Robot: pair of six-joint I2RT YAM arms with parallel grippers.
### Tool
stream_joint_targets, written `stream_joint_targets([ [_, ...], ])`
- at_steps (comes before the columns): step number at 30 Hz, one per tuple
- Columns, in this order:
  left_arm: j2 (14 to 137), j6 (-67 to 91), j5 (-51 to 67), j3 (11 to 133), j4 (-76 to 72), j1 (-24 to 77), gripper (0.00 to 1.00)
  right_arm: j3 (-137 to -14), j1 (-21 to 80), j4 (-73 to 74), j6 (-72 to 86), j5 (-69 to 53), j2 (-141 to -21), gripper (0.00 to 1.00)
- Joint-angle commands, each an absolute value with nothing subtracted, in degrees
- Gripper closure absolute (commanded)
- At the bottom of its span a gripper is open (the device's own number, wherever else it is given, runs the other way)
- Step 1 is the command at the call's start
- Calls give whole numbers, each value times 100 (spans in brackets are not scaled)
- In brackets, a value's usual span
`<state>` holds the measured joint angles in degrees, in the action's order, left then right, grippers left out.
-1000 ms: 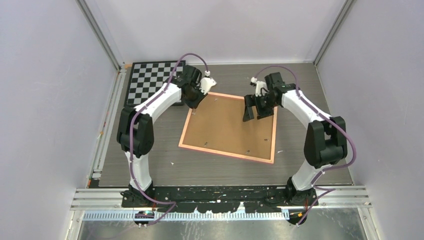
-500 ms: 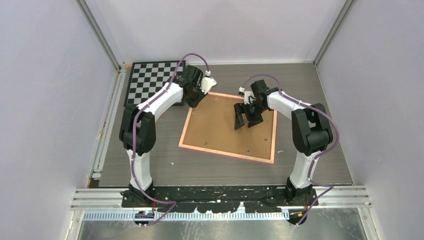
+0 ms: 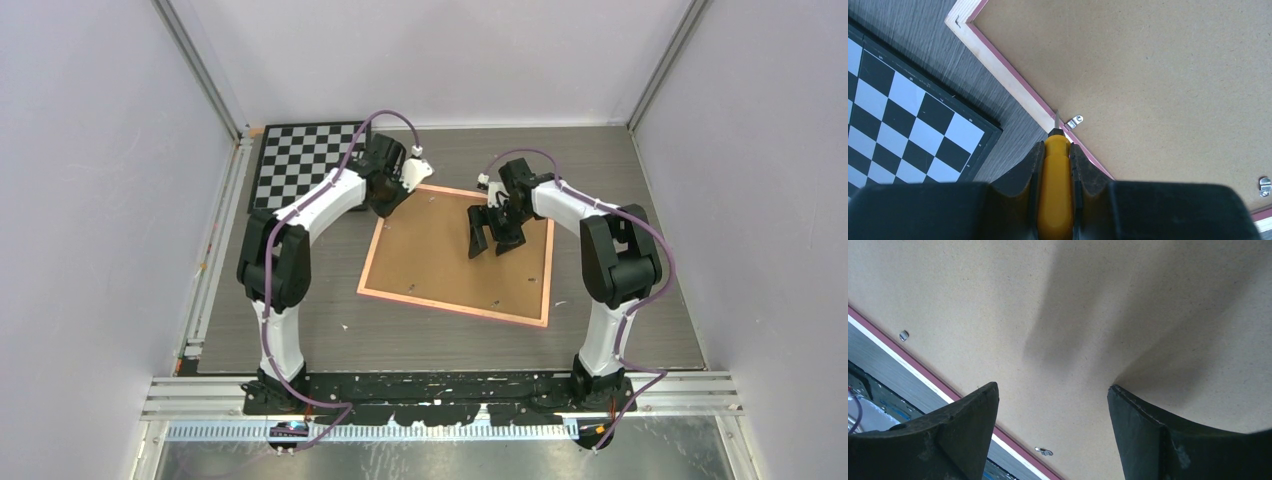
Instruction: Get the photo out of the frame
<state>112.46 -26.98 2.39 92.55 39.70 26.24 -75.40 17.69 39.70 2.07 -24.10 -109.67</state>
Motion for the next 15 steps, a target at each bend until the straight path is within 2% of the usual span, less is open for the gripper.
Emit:
stream_joint_targets([
  [1,11063,-2785,291,9027,4127,2637,100,-7516,1784,3797,123,-1895,-11262,16],
  [15,10784,-2724,534,8740,4384,2763,100,-7497,1782,3735,202,-1759,-11328,15],
])
